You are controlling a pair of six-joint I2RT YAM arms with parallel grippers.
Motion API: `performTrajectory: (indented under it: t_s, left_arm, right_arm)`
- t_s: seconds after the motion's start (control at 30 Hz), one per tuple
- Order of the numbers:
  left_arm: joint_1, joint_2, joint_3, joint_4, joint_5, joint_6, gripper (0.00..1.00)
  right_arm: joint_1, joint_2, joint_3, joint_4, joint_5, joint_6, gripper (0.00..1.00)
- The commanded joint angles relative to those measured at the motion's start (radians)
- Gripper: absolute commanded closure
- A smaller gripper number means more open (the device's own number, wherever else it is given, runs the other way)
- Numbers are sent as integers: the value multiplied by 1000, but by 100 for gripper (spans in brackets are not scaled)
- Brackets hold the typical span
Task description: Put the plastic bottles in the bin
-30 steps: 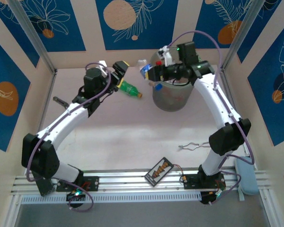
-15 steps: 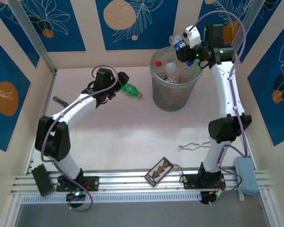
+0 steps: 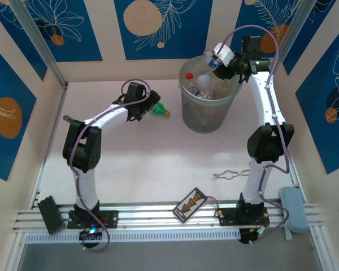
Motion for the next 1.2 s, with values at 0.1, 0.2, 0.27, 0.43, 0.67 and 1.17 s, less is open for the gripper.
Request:
performTrajectory:
  t_s: [0.1, 0.2, 0.27, 0.43, 0.67, 1.17]
  left_arm:
    - [14, 93, 63, -18, 24, -56, 0]
    - [14, 121, 67, -12, 14, -85, 0]
    - [14, 138, 71, -8, 14, -95, 0]
    - [19, 164, 67, 6, 14, -109, 0]
    - [25, 179, 64, 22, 16, -116, 0]
    - [26, 205, 24, 64, 0, -161, 31]
  right_arm:
    - [13, 49, 24, -11, -61, -137, 47]
    - [12, 73, 57, -50, -58, -152, 43]
    - [13, 89, 88, -104, -71, -154, 39]
    - [9, 71, 88, -144, -112, -127, 23]
    - [-11, 26, 85, -93, -173, -28, 1]
    - [-25, 46, 65, 95, -325, 466, 49]
